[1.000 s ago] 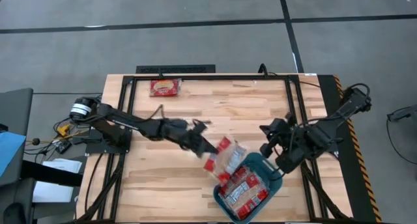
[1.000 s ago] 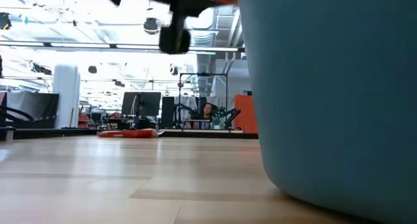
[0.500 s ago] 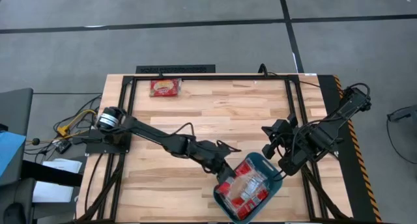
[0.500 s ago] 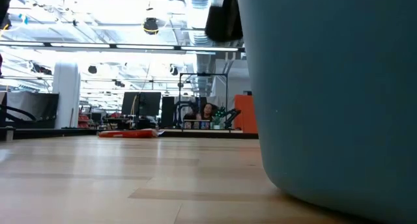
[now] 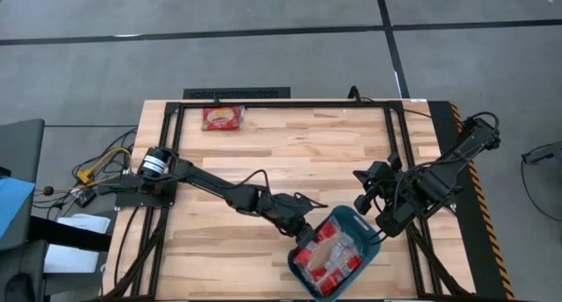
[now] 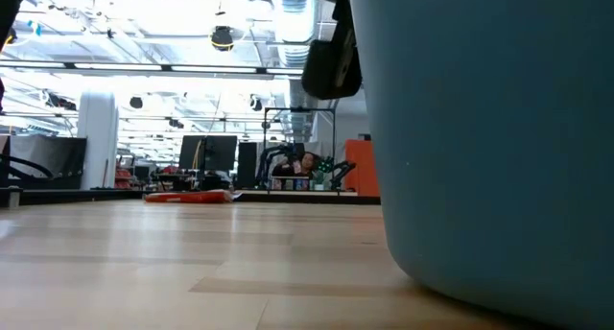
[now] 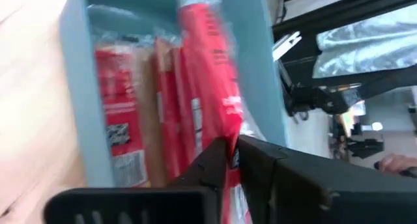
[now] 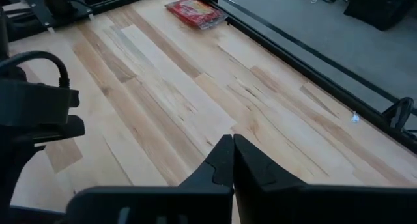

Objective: Sort popcorn bags into baskets
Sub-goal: Put the popcorn bag into the blue container

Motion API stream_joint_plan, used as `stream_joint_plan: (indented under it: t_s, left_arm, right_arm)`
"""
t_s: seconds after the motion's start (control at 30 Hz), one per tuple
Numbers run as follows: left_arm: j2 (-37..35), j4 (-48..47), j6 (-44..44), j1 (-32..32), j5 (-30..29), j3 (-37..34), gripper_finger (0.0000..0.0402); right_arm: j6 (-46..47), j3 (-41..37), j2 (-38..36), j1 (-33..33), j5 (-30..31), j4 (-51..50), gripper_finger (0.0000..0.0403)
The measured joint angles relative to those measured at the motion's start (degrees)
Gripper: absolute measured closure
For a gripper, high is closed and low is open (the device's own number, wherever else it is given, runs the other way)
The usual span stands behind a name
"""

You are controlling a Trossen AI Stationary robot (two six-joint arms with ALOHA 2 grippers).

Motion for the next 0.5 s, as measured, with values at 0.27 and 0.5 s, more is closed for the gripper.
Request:
stream_joint_plan:
  t_s: [0.27, 0.5]
  left_arm:
    - [-0.02, 2.56, 0.80, -0.17, 0.50, 0.04, 0.0292]
    - [-0.02, 6.18, 0.90, -0.20, 2.48, 0.04, 0.0237]
  right_arm:
    - [0.00, 0.02, 0.00, 0.00, 0.00, 0.03, 0.0368]
    - [-0.01, 0.02, 0.00, 0.00, 0.00, 0.03, 0.0364]
